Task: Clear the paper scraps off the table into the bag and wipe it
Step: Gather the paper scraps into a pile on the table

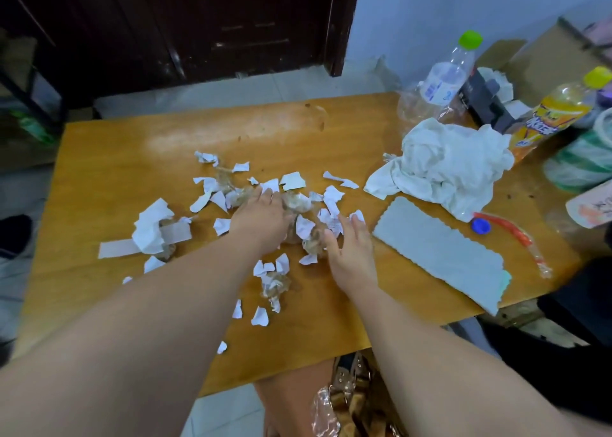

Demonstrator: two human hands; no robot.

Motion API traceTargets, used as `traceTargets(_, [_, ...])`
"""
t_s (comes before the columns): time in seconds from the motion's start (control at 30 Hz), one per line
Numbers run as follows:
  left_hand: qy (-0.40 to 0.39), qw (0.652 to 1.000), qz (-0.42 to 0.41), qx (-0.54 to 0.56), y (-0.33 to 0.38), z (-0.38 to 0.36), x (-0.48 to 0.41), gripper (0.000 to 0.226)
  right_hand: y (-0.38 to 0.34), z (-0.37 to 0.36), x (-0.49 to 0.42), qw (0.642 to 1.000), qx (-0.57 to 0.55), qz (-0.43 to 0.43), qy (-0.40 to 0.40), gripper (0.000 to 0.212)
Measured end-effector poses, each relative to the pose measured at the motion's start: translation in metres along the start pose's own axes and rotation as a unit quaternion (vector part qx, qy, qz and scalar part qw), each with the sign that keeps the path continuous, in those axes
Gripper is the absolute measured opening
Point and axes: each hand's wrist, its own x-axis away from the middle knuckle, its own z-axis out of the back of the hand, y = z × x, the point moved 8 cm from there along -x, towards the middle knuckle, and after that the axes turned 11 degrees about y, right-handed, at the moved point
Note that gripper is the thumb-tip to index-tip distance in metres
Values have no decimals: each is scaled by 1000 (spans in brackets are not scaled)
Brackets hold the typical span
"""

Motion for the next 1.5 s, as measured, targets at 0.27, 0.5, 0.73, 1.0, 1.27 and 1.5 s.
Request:
traceTargets(0.27, [42,998,-41,-8,-16,-1,-4,52,-74,-24,11,985,-69,156,-9,68])
traceTargets(0.5, [75,996,2,45,-36,13,-5,55,-44,-7,-39,994,47,80,51,66])
traceTargets(0.73, [62,995,52,53,-49,1,-11,57,-36,2,-88,990,125,70,16,63])
traceTargets(1.0, [181,963,189,71,-123,16,3,57,-36,-27,-74,995,53,72,-48,59])
traceTargets(1.27, [136,889,389,203,-178,-9,50,70,-103,-71,-32,989,-72,118,-46,53])
traceTargets(1.5, [278,908,233,211,-171,20,58,58,-146,-82,-21,984,-67,166,-7,46])
